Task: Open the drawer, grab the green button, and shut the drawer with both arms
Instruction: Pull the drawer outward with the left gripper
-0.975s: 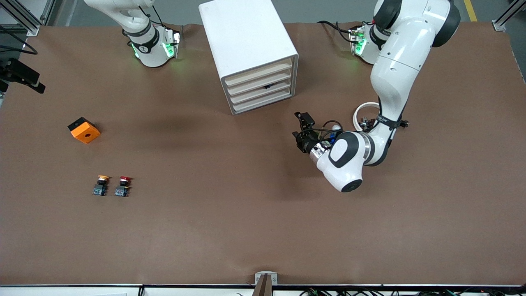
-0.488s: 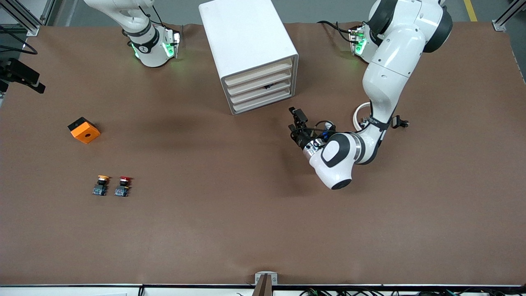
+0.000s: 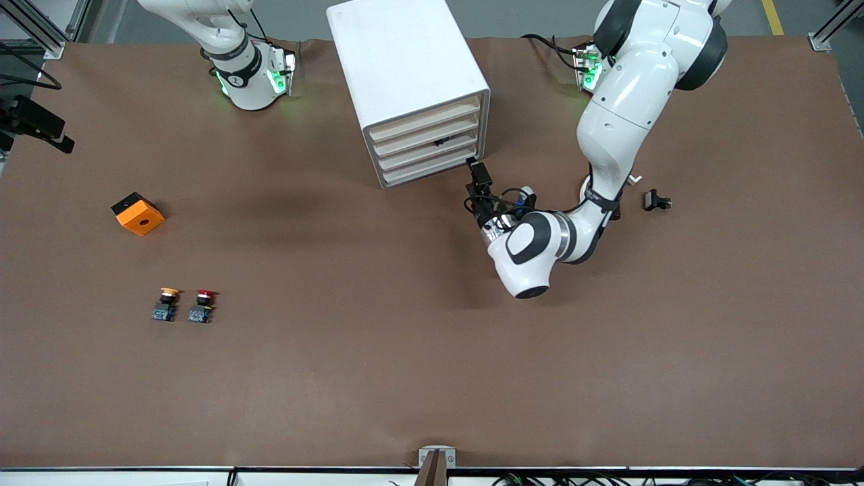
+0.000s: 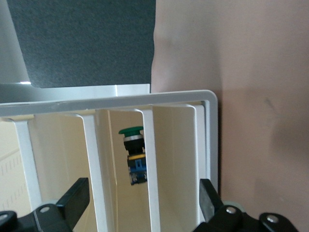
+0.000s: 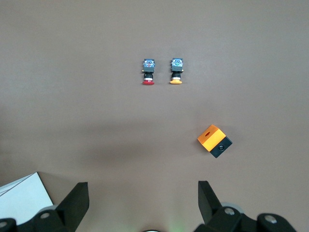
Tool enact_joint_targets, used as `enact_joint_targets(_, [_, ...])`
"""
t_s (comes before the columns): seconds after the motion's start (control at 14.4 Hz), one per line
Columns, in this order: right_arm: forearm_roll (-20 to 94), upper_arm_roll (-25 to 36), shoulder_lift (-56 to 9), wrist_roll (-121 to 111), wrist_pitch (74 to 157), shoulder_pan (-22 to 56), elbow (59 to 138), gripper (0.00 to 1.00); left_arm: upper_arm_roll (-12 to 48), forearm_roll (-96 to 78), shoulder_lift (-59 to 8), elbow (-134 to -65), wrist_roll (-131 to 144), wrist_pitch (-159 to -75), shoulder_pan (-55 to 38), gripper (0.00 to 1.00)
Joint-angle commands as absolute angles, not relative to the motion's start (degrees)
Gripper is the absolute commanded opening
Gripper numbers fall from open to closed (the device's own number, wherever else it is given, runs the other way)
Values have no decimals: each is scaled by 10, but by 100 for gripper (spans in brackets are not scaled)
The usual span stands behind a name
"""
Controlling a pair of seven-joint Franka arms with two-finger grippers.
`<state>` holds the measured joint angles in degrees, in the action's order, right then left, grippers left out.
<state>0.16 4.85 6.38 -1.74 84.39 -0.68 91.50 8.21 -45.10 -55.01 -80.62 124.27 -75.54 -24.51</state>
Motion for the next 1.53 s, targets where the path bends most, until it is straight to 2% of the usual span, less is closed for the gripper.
enact_joint_targets(0.0, [-3, 40, 74, -19, 844, -22, 918, 100, 85, -454, -553, -814, 1251, -745, -244, 95])
enact_joint_targets(0.21, [-3, 40, 74, -18, 843, -21, 917, 100, 85, -451, -553, -816, 1247, -744, -244, 63])
enact_joint_targets(0.42, [-3, 40, 74, -19, 843, -21, 917, 100, 86, -451, -552, -827, 1246, -744, -248, 47])
enact_joint_targets(1.46, [-3, 39, 74, -19, 839, -21, 918, 100, 98, -417, -545, -873, 1223, -728, -274, 47])
